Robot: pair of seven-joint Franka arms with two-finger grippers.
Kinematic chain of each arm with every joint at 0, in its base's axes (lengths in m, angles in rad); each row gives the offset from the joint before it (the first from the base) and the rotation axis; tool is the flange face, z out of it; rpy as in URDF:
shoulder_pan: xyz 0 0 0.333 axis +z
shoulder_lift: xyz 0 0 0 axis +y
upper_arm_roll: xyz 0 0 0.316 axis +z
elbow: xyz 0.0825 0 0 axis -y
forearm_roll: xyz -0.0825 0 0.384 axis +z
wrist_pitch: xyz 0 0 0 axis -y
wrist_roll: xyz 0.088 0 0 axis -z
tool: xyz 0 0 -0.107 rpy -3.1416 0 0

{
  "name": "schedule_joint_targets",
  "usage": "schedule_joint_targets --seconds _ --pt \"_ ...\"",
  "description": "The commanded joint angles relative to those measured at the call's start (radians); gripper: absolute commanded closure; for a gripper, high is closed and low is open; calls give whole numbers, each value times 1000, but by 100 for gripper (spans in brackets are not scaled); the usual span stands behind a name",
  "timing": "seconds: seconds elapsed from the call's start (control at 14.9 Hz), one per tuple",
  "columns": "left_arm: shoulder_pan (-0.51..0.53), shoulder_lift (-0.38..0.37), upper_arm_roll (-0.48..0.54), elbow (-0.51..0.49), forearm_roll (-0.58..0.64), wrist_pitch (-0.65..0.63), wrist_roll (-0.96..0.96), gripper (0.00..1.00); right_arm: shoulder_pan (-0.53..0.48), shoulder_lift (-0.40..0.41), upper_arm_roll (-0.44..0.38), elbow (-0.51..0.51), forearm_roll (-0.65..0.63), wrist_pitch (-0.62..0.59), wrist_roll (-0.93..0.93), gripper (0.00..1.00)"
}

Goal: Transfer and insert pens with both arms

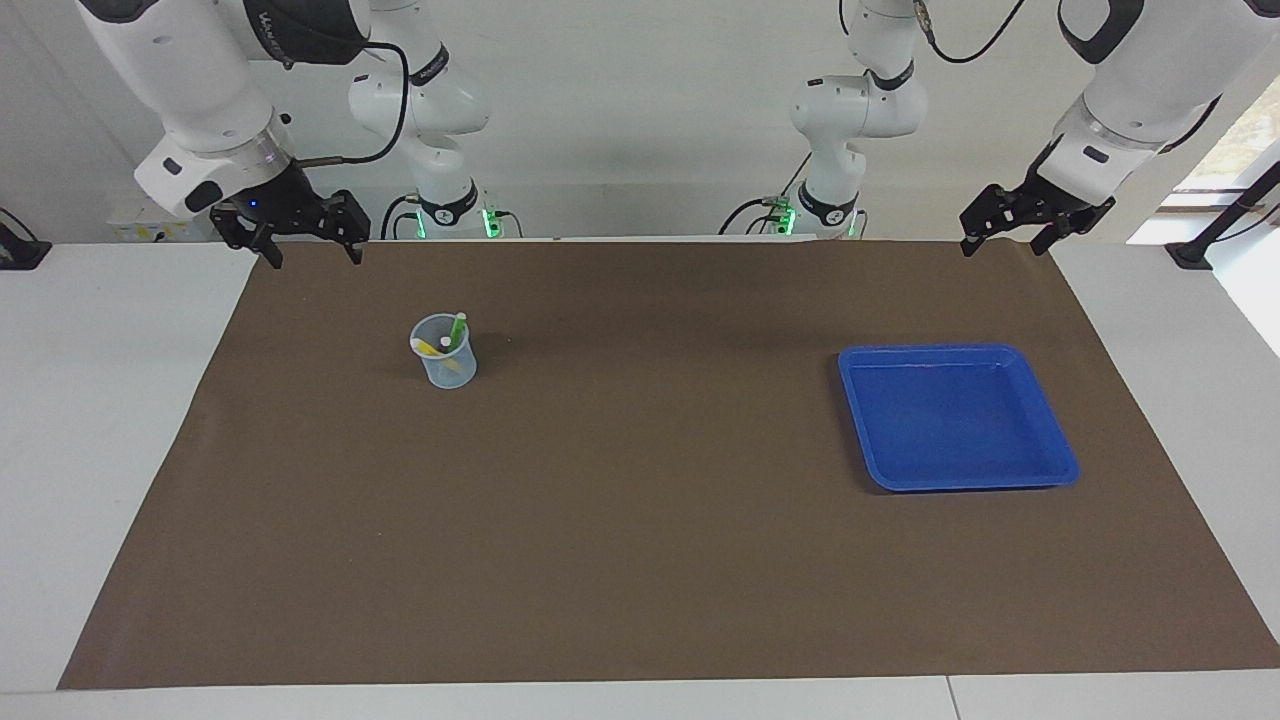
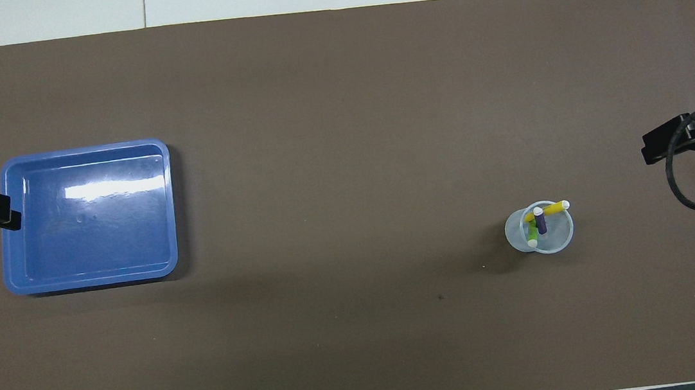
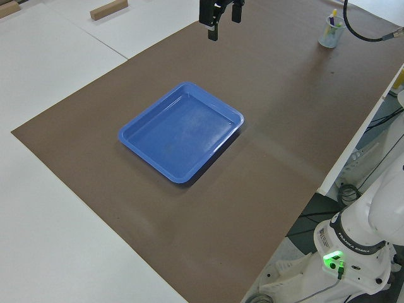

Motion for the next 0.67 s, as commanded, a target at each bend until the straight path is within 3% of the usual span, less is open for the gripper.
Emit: schedule_joint_targets --seconds 0.0,0.6 --pt "8 -10 -2 -3 8 -11 8 0 0 -6 0 1 5 19 8 0" --pt "8 -9 -2 -4 8 -11 8 0 3 -4 3 5 4 27 9 0"
